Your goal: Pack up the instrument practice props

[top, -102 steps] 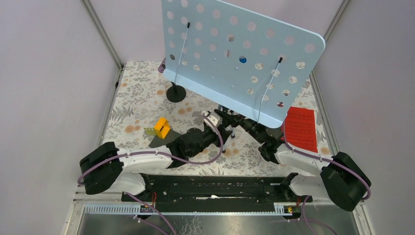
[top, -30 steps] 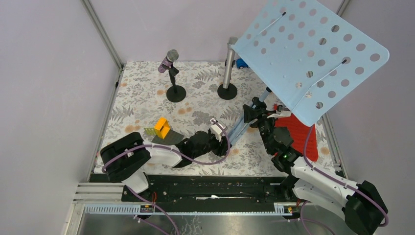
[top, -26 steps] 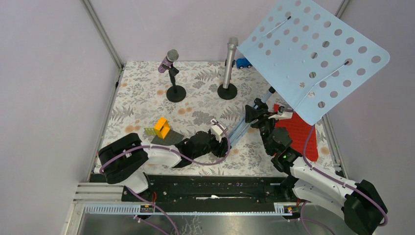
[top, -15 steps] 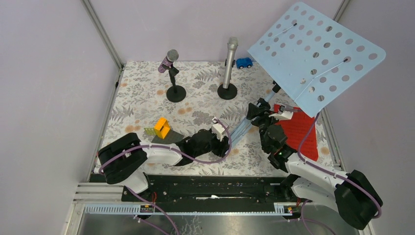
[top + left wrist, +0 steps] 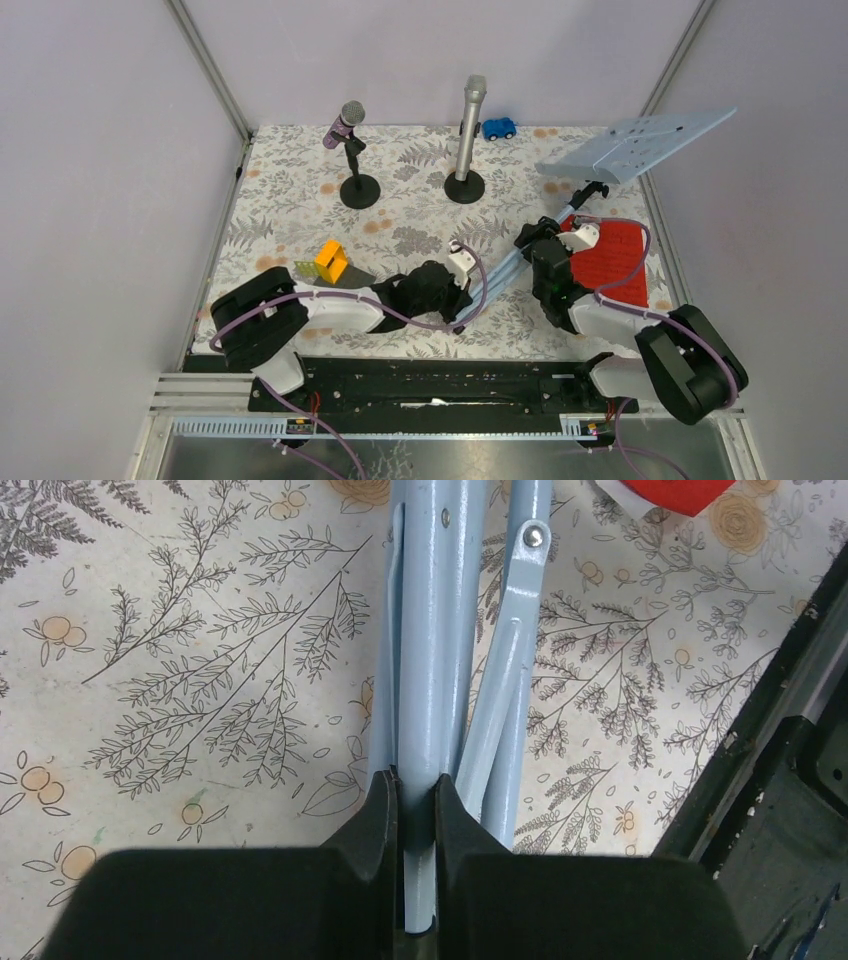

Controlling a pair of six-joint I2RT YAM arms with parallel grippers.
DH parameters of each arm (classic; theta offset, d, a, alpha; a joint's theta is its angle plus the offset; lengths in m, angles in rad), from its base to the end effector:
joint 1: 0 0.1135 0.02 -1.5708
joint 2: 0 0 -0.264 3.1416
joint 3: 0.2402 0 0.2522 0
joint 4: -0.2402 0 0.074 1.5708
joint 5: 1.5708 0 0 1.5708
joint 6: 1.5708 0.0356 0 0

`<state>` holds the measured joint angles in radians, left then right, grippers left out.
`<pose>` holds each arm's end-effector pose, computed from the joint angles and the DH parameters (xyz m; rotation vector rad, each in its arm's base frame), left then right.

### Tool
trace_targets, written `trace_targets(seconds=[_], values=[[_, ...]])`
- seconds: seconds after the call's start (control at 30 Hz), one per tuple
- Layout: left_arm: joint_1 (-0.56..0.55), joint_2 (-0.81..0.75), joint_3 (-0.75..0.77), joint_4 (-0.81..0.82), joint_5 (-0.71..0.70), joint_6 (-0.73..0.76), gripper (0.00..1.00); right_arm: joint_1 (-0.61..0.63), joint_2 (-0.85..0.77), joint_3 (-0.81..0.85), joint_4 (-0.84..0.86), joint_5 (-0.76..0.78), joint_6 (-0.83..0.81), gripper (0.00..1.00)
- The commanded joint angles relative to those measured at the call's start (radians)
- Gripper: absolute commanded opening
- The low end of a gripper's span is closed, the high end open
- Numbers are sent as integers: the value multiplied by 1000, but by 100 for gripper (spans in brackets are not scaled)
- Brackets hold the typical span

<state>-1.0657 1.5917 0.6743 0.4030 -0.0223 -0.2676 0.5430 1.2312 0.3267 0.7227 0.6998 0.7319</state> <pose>0.1543 -0.2774 0.1655 0.8350 2.0168 -0.7685 0.2089 0.0993 0.1886 0.6535 1.5919 0.3333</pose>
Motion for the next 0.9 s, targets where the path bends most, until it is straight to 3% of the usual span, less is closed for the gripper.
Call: trace_targets(seconds=[0.0, 0.5, 0.53, 0.63, 0.7, 0.77, 0.87], values=[[13, 85, 120, -74, -66, -13, 0, -1, 65, 84, -85, -291, -165, 0], [20, 170, 217, -224, -137, -26, 0, -95, 393, 296, -43, -581, -241, 0], [24, 177, 227, -235, -138, -15, 0, -101, 403, 303, -44, -605, -247, 5], [42, 199, 252, -266, -127, 14, 0, -129, 423, 306, -70, -635, -224, 36], [53, 209, 258, -276, -125, 19, 0, -146, 418, 291, -77, -643, -203, 51], [62, 212, 258, -281, -125, 19, 3, -159, 399, 262, -84, -634, -199, 62], [70, 208, 261, -284, -144, 11, 3, -176, 353, 241, -130, -644, -218, 69]])
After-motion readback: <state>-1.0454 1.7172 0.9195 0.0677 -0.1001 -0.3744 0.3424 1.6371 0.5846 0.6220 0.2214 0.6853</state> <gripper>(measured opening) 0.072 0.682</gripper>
